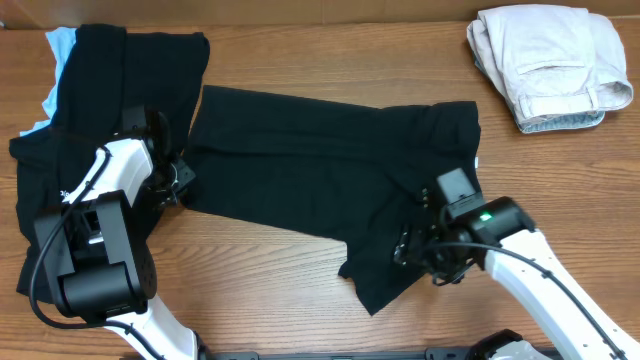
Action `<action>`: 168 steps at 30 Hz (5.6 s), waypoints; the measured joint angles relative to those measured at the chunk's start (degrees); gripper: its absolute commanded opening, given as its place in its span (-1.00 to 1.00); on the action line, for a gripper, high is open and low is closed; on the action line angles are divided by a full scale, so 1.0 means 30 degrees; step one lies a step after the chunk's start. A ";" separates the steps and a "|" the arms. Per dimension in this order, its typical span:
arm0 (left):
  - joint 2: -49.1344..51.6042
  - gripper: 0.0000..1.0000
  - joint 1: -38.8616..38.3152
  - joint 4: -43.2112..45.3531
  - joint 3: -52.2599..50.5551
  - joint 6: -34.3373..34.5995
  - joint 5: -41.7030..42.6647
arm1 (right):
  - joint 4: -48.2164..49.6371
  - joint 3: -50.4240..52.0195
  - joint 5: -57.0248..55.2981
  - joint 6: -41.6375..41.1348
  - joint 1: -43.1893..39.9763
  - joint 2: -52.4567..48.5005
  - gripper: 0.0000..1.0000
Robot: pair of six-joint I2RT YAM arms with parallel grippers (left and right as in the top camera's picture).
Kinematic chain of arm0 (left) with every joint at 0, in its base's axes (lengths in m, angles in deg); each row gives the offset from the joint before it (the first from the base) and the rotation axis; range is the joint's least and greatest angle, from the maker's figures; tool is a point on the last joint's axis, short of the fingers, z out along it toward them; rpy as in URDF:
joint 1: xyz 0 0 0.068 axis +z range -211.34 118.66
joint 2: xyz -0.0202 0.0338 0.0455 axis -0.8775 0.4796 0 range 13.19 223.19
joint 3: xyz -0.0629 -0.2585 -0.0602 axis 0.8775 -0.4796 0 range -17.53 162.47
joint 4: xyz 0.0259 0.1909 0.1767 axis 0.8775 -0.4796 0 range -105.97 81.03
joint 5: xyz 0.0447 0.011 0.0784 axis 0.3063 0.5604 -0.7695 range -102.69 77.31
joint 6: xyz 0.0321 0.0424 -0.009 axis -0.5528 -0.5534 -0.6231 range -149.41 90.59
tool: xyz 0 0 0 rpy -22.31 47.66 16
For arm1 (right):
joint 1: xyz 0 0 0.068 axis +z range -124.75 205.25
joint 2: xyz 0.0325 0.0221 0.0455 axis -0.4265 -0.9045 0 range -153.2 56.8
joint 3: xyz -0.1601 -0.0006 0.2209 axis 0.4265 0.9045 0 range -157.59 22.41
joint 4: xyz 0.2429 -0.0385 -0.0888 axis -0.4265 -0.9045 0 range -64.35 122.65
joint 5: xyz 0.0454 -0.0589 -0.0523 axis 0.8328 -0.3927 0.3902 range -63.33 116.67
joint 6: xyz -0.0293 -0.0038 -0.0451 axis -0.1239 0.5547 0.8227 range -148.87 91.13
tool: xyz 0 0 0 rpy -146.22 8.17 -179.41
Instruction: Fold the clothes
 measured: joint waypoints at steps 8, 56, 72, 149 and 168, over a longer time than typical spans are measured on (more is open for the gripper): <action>0.0000 -0.92 0.0000 -0.0007 0.0000 0.0758 0.0015 | 0.2922 0.2929 -0.0117 -0.3096 0.3330 -0.0568 0.03; -0.0007 -0.92 0.0000 -0.7023 0.3927 -0.3024 -0.0066 | -0.5377 -0.1217 -0.1865 -0.5253 0.1661 0.1967 -0.92; -0.0007 -0.92 0.0000 -0.7643 0.4750 -0.4524 -0.0044 | -0.5115 -0.6783 -0.5238 -0.2157 -0.1413 0.3861 -0.92; 0.5472 0.88 -0.2193 0.0474 0.8269 -1.2029 0.3679 | -0.0095 -1.4018 -0.4561 0.6069 -0.6390 -0.5989 0.93; 0.5901 -0.84 -0.2280 0.0342 0.8590 -1.1693 0.2237 | -0.0663 -1.4018 -0.4561 0.6076 -0.6382 -0.5989 0.92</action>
